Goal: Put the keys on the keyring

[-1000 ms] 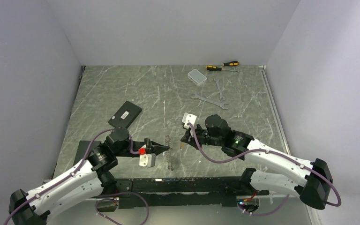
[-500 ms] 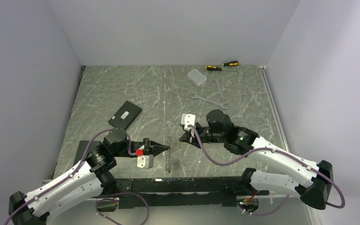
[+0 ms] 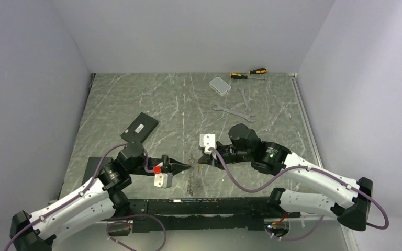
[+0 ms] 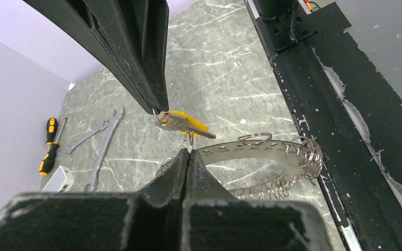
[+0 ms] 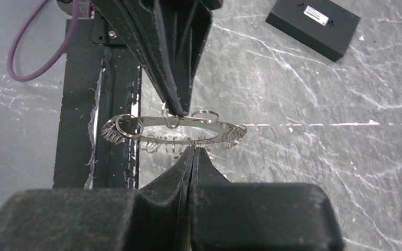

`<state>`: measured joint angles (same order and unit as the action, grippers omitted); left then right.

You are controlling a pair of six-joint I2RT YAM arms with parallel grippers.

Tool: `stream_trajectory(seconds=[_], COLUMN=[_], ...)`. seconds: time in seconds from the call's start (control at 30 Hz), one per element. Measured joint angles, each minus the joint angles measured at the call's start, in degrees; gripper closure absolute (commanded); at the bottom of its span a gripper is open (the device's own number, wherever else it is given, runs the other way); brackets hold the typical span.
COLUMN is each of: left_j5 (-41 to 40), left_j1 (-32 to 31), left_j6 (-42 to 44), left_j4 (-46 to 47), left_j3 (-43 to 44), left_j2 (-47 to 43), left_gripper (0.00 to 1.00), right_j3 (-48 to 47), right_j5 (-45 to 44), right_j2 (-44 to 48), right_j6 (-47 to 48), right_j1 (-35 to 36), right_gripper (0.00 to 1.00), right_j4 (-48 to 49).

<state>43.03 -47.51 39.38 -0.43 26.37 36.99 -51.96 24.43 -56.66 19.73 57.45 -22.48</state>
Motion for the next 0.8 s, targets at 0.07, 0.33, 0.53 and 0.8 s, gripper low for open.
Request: stream_trajectory(seconds=[0.07,0.33,0.53,0.8], left_j5=[0.31,1.22,1.99,2.21], left_j1=[0.0,0.0,0.0,0.0], left_j6=[0.0,-0.02,-0.02,-0.04], left_j4=[-0.07,-0.28,-0.33,-0.74], left_j3=[0.0,0.0,0.0,0.0], left_j2=[0.39,1.27,1.51,1.51], left_gripper=[1.0,1.0,1.0,1.0], right_j3=[-0.46,-1.68,-1.79,-2.67], right_j5=[-0.04,-0.11,-0.33,-0.48], right_j2=[-0.39,-2.47,-4.0,-4.74], right_j6=[0.31,0.96,1.14,1.16], right_j1=[0.92,2.82,3.65,4.7], right_gripper=[1.0,1.0,1.0,1.0], right_j4=[-0.33,-0.59,-0.59,-0.59])
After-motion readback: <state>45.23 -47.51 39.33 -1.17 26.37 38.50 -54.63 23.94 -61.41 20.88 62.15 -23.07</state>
